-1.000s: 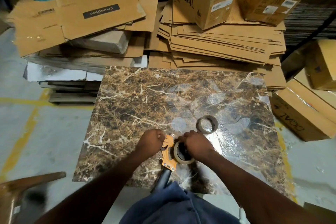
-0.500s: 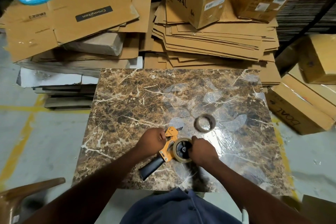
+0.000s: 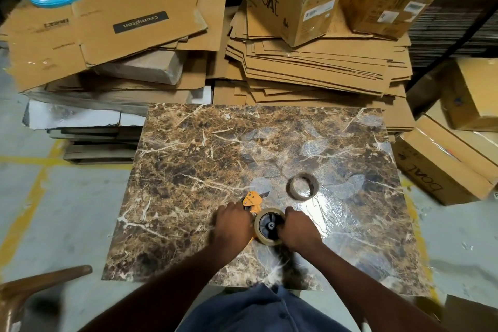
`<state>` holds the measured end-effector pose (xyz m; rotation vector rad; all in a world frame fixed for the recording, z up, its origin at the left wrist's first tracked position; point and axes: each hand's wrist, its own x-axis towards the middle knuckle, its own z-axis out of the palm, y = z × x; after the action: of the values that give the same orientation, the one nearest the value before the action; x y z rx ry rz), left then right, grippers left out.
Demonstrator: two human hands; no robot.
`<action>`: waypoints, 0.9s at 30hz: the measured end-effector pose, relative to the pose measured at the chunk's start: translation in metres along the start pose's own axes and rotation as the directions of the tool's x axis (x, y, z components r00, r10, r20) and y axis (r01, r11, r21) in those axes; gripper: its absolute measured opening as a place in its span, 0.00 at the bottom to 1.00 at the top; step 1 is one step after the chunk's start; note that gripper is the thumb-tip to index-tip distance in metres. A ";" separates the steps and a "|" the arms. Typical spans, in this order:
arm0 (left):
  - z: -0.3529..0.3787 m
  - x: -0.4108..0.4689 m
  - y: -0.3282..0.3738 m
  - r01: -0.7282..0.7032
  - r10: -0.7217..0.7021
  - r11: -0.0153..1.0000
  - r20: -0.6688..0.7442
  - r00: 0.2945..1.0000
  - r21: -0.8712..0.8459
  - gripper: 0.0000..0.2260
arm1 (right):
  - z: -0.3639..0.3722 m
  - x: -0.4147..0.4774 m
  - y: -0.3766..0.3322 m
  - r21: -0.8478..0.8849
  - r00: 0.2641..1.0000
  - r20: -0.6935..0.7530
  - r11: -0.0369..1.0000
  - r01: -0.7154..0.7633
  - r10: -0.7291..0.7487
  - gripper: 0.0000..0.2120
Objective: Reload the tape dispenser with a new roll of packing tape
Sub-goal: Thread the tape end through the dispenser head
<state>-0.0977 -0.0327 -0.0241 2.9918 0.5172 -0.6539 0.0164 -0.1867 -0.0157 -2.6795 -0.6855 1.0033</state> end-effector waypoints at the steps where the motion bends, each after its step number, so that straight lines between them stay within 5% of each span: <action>1: 0.000 -0.001 0.002 0.023 -0.023 1.000 -0.001 1.000 -0.012 0.14 | 0.000 0.000 0.000 -0.001 1.000 -0.001 1.000 0.000 0.000 0.14; 10: 0.021 -0.015 0.011 0.202 -0.242 0.897 -0.055 0.969 -0.394 0.11 | 0.005 -0.004 -0.002 -0.073 1.000 -0.001 0.997 0.009 -0.009 0.13; 14: 0.022 -0.010 0.008 0.205 -0.221 0.847 0.026 0.975 -0.490 0.14 | 0.006 -0.006 -0.003 -0.060 1.000 -0.011 0.998 0.019 -0.020 0.13; 18: 0.024 -0.011 -0.005 0.121 -0.180 0.790 -0.039 0.983 -0.601 0.09 | 0.005 -0.003 -0.006 -0.118 0.999 -0.016 0.992 0.043 -0.045 0.13; 23: 0.047 -0.001 -0.020 0.166 -0.304 0.600 -0.031 0.952 -0.782 0.10 | 0.002 0.001 -0.014 -0.267 0.997 -0.027 0.962 0.061 -0.071 0.16; 27: 0.032 0.000 -0.015 0.304 -0.406 0.528 0.079 0.910 -0.793 0.06 | 0.008 0.003 -0.028 -0.461 0.903 -0.095 0.823 0.333 -0.419 0.32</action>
<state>-0.1155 -0.0219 -0.0530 2.0620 1.1074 -0.1477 0.0037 -0.1601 -0.0138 -2.7631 -1.4787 0.5201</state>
